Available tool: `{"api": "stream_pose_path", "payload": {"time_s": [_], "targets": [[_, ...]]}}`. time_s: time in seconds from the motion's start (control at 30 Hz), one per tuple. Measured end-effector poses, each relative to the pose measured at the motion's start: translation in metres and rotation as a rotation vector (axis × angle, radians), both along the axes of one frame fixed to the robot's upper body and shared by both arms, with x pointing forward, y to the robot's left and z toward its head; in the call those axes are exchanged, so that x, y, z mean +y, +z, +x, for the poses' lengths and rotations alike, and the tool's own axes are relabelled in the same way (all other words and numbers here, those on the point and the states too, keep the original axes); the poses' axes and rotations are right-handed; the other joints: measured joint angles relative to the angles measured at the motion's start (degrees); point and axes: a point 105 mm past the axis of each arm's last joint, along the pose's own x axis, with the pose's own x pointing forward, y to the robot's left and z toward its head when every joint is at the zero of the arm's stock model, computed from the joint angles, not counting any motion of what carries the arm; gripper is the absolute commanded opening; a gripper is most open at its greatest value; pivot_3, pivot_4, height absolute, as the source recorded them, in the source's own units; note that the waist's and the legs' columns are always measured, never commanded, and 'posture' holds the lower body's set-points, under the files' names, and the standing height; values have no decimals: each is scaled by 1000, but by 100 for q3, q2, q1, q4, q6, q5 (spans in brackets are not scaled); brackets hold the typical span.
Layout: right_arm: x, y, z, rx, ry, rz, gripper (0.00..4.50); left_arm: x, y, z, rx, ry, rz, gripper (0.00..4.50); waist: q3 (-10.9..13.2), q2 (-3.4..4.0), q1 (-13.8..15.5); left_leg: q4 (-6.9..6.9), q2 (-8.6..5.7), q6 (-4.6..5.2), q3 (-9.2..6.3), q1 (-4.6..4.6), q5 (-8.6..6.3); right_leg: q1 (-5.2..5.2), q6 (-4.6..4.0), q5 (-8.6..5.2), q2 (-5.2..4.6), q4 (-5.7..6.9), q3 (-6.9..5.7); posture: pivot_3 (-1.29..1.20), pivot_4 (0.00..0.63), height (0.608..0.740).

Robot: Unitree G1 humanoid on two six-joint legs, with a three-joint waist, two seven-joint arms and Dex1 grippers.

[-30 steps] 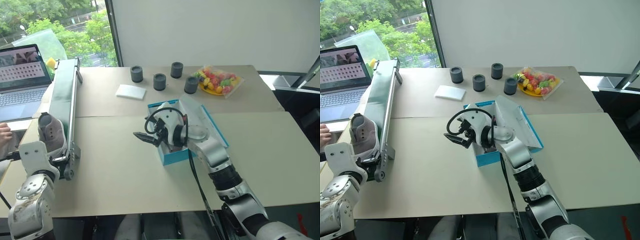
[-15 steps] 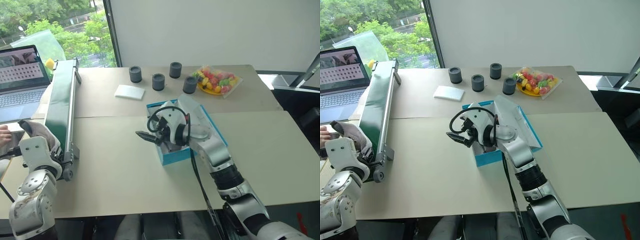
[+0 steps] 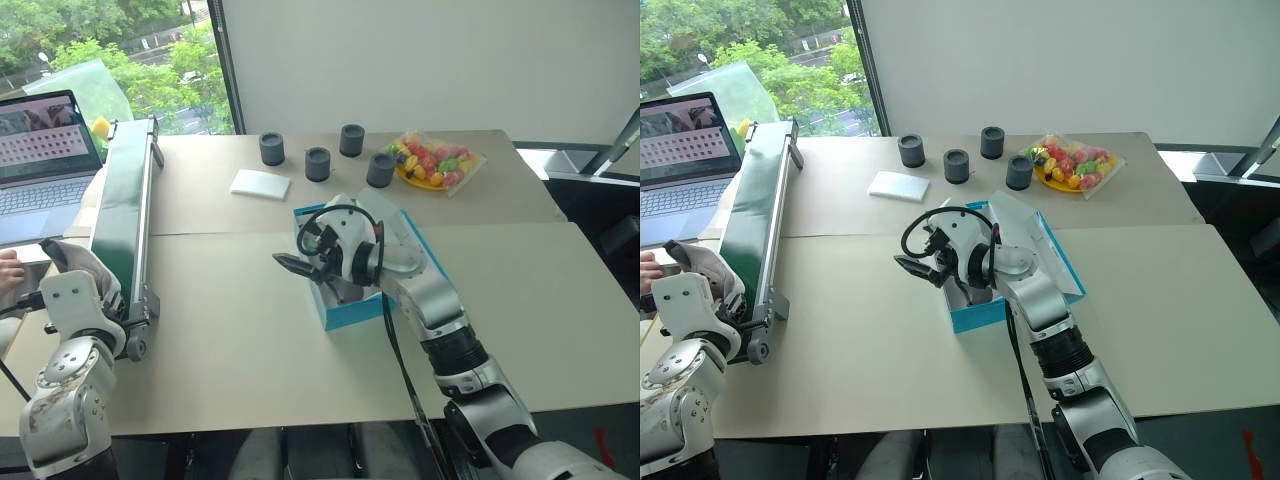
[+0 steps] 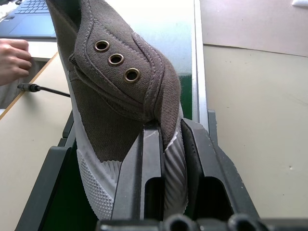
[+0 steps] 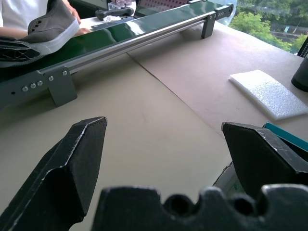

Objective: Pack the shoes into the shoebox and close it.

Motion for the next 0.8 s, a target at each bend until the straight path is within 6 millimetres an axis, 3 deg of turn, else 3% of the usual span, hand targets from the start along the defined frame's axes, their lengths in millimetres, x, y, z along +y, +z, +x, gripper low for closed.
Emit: {"api": "stream_pose_path", "payload": {"time_s": [0.4, 0.53, 0.67, 0.8], "targets": [[0, 2, 2, -1, -7, 2, 4500, -2, 2, 4, -27, 34, -25, 108, 0, 0, 4, 0, 0, 0, -1, -1, 0, 0, 0, 0, 0, 0, 0, 0, 150, 739], [0, 3, 7, 38, -31, 28, 4500, -11, 22, 14, -97, 39, 19, 108, 1, -12, 30, 2, -4, 0, -3, -15, 0, -5, 1, 1, -3, -4, -4, 0, 150, 739], [0, 11, 15, 139, -55, 118, 4500, -43, 62, 30, -229, -25, 93, 108, 1, -17, 43, 2, -8, 0, -7, -27, -1, -10, 5, 3, -7, -14, -4, 0, 150, 739], [3, 27, 23, 394, -59, 324, 4500, -115, 88, 44, -336, -272, 52, 108, 1, -18, 44, 2, -10, 0, -9, -46, -1, -22, 9, 6, -9, -18, -4, 0, 150, 739]]}}
